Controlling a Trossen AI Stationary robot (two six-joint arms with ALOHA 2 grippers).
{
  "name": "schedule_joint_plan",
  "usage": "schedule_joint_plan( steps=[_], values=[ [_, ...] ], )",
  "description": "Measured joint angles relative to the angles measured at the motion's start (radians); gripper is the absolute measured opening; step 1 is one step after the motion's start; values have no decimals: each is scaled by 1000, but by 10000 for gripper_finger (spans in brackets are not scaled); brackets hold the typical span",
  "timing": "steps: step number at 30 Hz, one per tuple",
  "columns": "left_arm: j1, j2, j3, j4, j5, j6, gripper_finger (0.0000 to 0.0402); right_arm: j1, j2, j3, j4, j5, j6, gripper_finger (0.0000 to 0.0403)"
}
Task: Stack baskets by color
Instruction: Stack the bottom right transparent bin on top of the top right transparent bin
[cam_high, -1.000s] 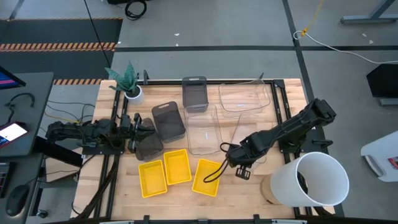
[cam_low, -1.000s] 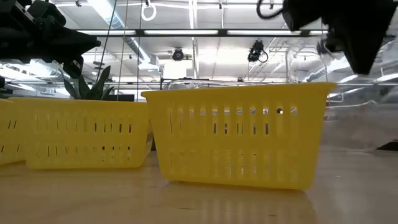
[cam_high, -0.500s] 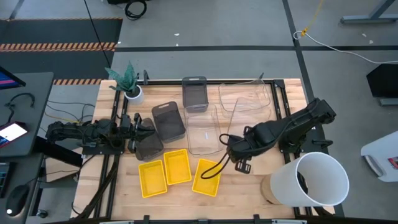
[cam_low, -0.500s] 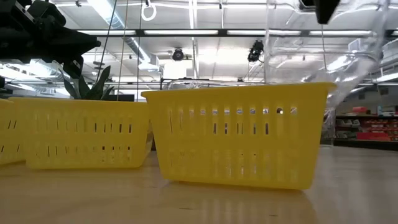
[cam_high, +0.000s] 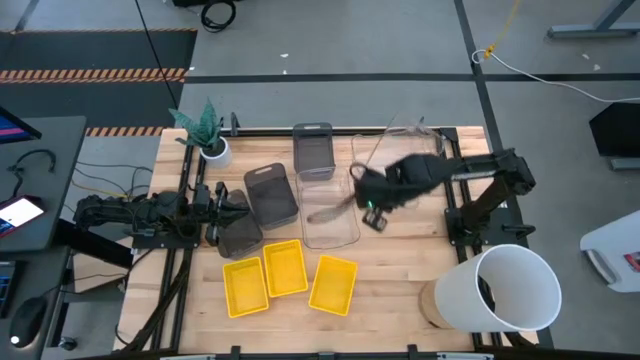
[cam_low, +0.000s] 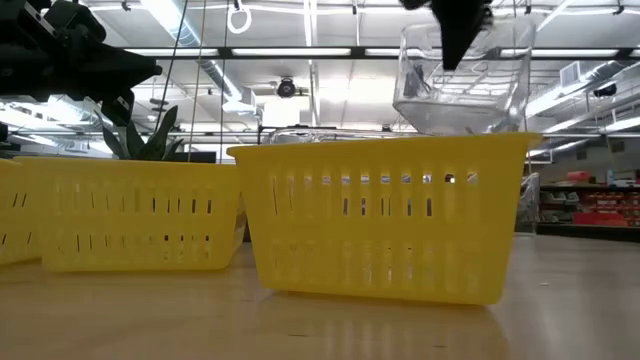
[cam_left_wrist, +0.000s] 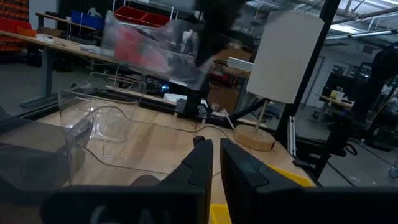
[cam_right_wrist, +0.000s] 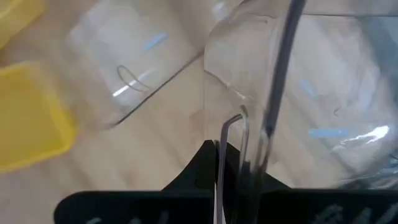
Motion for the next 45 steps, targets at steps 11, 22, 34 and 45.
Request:
schedule_joint_plan(
  steps=[11, 22, 34, 45],
  values=[
    [0, 0, 0, 0, 0, -1, 35, -320, 0, 0, 105, -14, 36, 7],
    [0, 0, 0, 0, 0, 0, 33, -499, 3, -1, 226, -134, 73, 7],
    [0, 0, 0, 0, 0, -1, 28, -573, 3, -96, 286, -195, 125, 7],
    [0, 0, 0, 0, 0, 0, 38, -608, 3, -174, 319, -197, 121, 10]
  ],
)
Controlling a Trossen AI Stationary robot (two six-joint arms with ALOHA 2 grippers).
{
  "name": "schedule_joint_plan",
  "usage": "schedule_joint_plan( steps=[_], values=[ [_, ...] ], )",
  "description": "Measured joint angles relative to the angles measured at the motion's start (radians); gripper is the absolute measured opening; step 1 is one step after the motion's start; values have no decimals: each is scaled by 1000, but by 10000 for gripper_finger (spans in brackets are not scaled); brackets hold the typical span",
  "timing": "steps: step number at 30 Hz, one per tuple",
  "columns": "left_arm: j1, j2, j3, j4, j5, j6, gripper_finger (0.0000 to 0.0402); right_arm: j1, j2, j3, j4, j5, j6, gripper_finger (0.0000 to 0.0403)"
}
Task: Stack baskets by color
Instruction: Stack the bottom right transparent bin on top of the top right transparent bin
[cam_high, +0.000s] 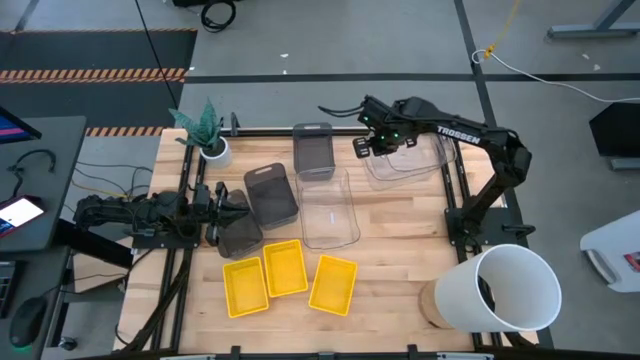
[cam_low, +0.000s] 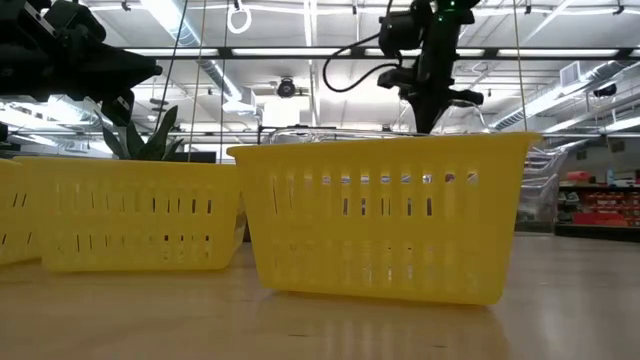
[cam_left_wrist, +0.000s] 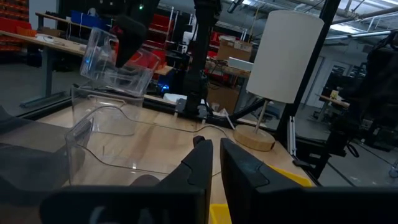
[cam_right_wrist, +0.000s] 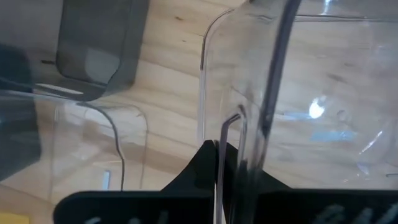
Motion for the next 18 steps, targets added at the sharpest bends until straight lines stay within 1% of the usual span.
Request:
schedule_joint_plan(
  steps=[4, 8, 18],
  values=[
    [0, 0, 0, 0, 0, 0, 39, -18, 0, -39, 44, -64, -32, 19],
    [0, 0, 0, 0, 0, 0, 35, -27, 0, -76, 67, -88, -57, 35],
    [0, 0, 0, 0, 0, 0, 31, -49, 0, -100, 89, -90, -87, 84]
  ],
)
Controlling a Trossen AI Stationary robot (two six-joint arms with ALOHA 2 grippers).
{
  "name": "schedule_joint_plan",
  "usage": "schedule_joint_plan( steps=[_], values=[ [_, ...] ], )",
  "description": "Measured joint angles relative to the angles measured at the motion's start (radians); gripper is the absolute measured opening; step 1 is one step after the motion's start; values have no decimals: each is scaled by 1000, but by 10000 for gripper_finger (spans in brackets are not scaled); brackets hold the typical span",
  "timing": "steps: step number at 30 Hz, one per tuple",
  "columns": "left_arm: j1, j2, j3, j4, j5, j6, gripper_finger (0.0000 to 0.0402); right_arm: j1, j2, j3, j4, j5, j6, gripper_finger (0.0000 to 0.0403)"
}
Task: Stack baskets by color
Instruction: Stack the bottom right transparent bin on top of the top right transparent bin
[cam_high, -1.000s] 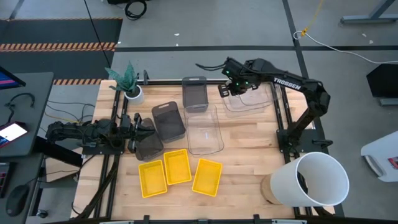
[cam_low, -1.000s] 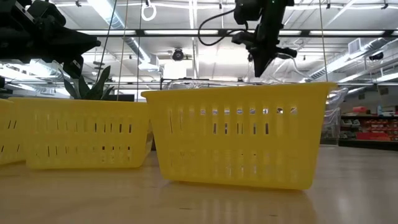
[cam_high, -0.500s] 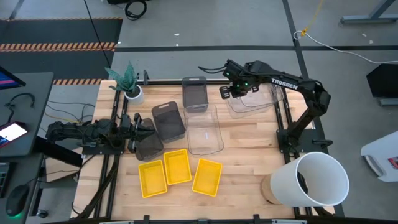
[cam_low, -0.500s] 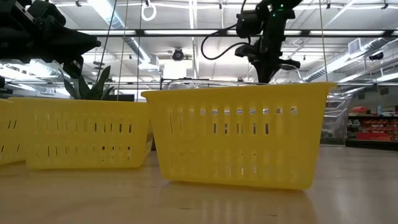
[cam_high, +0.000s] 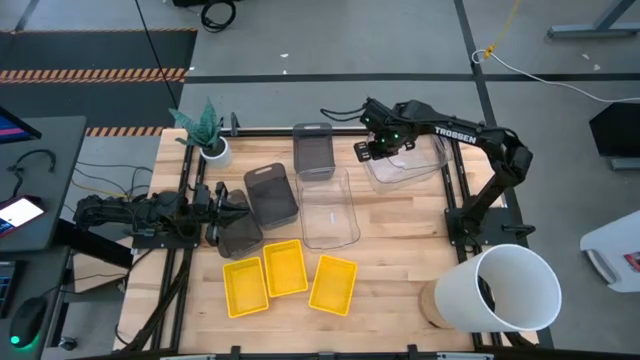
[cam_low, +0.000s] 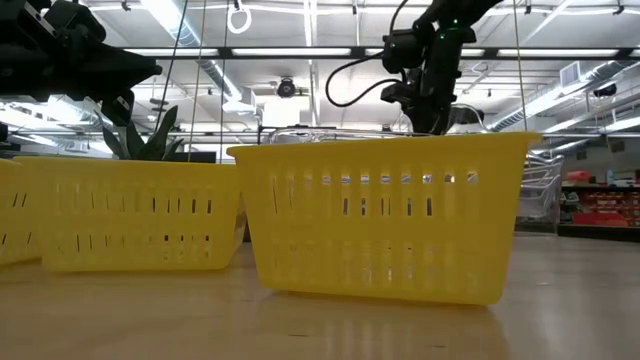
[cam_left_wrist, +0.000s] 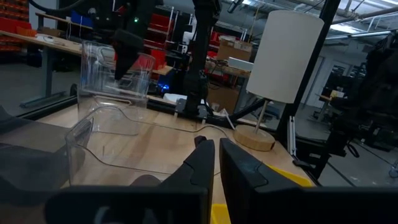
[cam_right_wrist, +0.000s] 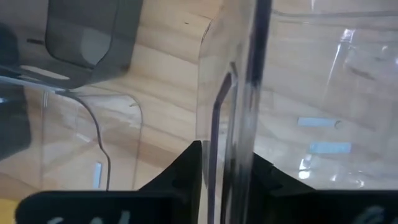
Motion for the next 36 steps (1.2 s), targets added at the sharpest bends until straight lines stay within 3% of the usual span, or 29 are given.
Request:
schedule_joint_plan(
  steps=[8, 15, 30, 36],
  values=[
    [0, 0, 0, 0, 0, 0, 34, 3, -1, 14, 11, 2, -26, 75],
    [0, 0, 0, 0, 0, 0, 29, 15, 0, 75, -71, 17, -45, 9],
    [0, 0, 0, 0, 0, 1, 38, 52, 0, 106, -126, 151, -51, 7],
    [0, 0, 0, 0, 0, 0, 31, 68, 0, 106, -124, 155, -45, 7]
  ],
)
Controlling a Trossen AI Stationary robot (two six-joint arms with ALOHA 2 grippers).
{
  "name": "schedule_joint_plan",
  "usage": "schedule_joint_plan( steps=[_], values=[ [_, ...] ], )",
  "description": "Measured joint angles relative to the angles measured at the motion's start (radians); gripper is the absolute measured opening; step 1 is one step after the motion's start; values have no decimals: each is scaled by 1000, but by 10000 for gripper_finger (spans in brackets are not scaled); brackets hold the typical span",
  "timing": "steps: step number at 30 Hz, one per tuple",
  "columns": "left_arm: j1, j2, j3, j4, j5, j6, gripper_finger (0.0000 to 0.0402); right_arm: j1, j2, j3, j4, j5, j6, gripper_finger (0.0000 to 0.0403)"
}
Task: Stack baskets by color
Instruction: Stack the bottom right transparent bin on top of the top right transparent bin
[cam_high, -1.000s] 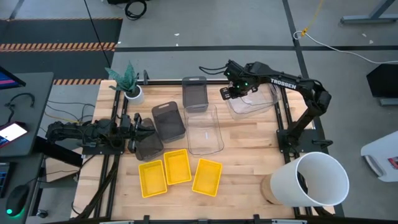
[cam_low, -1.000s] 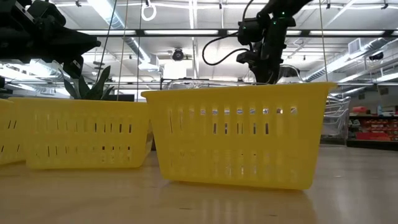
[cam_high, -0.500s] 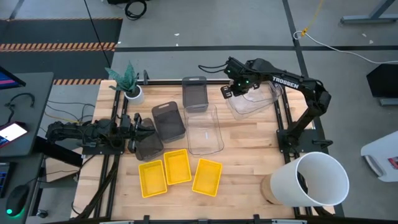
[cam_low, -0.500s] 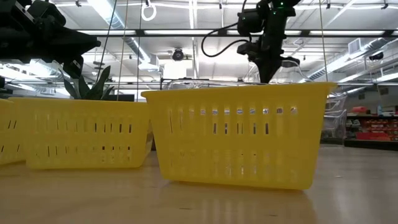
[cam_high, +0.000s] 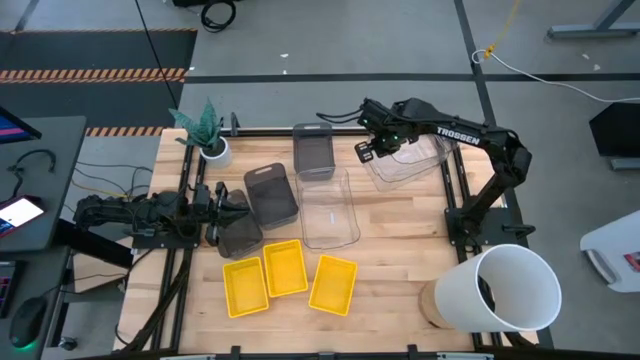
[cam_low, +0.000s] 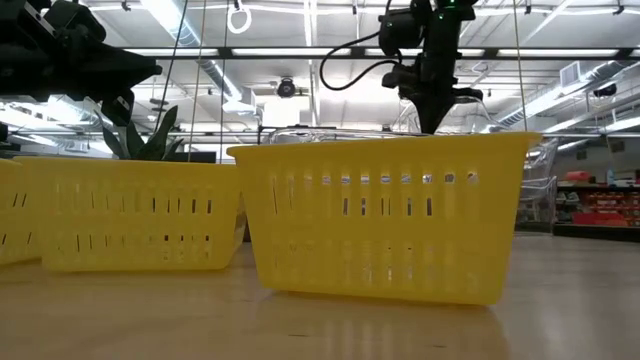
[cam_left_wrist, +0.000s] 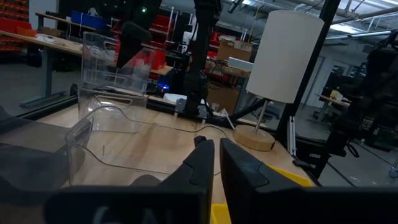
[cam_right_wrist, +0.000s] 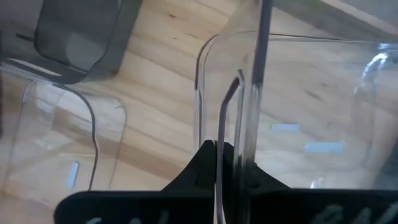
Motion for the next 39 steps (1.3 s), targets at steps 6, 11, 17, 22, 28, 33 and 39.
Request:
schedule_joint_plan(
  steps=[6, 11, 17, 22, 28, 33, 39],
  values=[
    [0, 0, 0, 0, 0, 1, 33, 0, 0, 0, -2, 0, -4, 6],
    [0, 0, 0, 0, 0, 0, 38, 0, 0, 0, -2, 0, -4, 7],
    [0, 0, 0, 0, 0, 0, 36, 0, 0, -1, -2, 0, -5, 7],
    [0, 0, 0, 0, 0, 1, 31, 0, 0, -1, -2, 0, -4, 7],
    [0, 0, 0, 0, 0, 0, 33, 0, 0, -1, -2, 0, -1, 8],
    [0, 0, 0, 0, 0, 0, 37, 3, -1, -21, 7, 25, -5, 8],
    [0, 0, 0, 0, 0, 0, 29, 11, -1, -79, 30, 26, -7, 8]
  ],
)
